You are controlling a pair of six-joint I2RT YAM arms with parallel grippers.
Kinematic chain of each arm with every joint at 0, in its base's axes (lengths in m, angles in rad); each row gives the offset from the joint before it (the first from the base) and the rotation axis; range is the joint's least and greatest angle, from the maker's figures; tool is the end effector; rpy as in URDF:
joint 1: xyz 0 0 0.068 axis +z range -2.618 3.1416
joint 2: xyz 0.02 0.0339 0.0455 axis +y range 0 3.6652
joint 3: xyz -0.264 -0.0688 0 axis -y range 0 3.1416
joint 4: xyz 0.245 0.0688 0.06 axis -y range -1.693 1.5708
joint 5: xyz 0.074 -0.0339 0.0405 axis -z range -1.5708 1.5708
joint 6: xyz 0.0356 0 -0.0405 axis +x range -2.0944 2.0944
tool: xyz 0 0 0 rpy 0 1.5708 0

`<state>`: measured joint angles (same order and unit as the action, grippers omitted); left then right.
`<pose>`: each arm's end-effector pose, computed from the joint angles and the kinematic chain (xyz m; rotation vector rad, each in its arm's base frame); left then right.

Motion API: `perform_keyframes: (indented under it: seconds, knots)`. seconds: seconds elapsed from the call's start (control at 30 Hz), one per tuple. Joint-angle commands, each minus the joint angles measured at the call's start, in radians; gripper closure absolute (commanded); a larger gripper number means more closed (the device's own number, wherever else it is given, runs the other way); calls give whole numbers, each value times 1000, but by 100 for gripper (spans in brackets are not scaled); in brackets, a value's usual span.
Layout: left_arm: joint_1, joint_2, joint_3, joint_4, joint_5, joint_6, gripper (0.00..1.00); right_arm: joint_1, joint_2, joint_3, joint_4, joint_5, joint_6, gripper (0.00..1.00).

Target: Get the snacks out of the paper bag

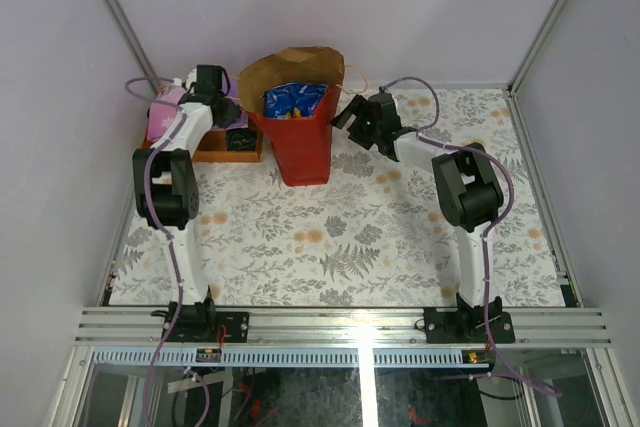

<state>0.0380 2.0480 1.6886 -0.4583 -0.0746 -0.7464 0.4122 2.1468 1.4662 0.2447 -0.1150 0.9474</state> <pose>0.4662 0.0204 0.2381 -0.9498 2.2037 -0.2451 0.4483 0.2005 0.1812 0.4908 2.0874 0.9545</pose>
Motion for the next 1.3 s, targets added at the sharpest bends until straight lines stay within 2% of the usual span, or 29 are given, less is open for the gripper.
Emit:
perform_keyframes:
  seconds: [0.0,0.13,0.27,0.5,0.7,0.8,0.93,1.03,1.1,1.17,1.27]
  knots:
    - [-78,101,121,16,1,-49,79,-4,70,77,19,11,84,15]
    - [-112,197,197,8,11,-79,80,-1,115,50,99,15,197,14]
    - [-118,224,206,42,23,-103,81,1,171,65,169,-13,265,14]
    - [-121,244,238,109,36,-119,81,1,304,209,259,-104,336,15]
    - [-117,310,409,88,55,-99,81,11,385,332,298,-151,386,16]
    - [-107,319,476,69,83,-61,81,10,305,252,332,-143,353,15]
    - [-91,239,452,71,123,24,77,-10,51,-33,384,-24,266,7]
    - [-66,115,350,71,145,82,67,-40,-194,-243,409,113,185,2]
    - [-33,4,236,87,159,98,50,-41,-358,-284,333,257,34,0]
    - [0,-117,113,93,144,115,27,-33,-471,-239,245,323,-127,1]
    - [29,-284,38,59,71,165,6,-30,-530,-55,73,281,-306,1]
